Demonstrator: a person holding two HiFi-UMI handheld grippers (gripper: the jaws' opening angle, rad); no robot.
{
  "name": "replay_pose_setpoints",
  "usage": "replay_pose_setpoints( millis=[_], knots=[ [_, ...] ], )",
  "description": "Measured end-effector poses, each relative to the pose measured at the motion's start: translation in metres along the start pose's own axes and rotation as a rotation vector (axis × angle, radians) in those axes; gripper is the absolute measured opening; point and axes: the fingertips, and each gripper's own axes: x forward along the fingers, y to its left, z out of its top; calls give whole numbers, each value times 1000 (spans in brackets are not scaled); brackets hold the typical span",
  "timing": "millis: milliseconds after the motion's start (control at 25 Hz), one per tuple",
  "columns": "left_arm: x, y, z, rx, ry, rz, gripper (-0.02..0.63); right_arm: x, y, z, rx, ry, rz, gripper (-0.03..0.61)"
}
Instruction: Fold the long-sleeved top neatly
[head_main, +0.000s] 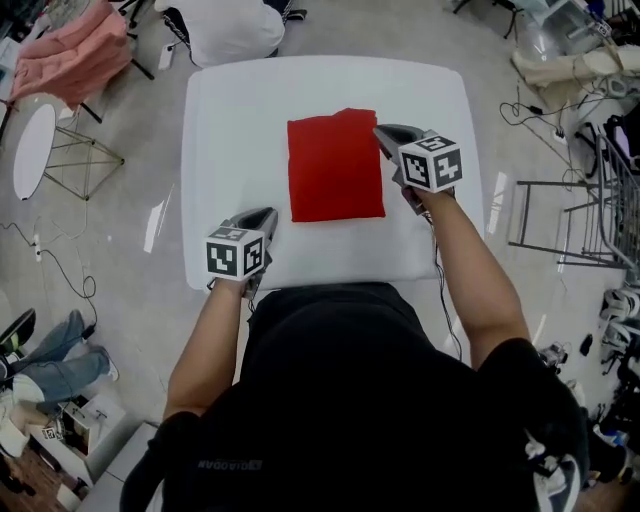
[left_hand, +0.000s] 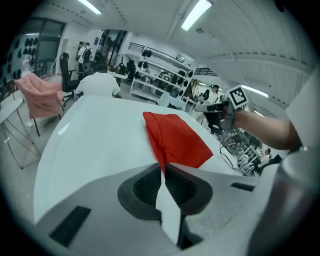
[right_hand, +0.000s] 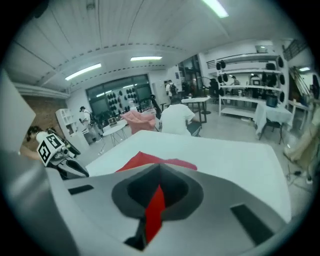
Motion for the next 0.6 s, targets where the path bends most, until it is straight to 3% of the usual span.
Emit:
replay_pose_setpoints(
  millis=[160, 440, 600],
  knots=[
    [-12, -10, 20, 57, -53, -43, 23, -44, 41, -32, 137, -111, -9, 3],
    [-42, -40, 34, 157, -113, -157, 23, -105, 111, -33, 109, -243, -132, 3],
    [-60, -66, 34, 232, -129, -224, 23, -139, 142, -28, 156, -362, -144, 3]
  ],
)
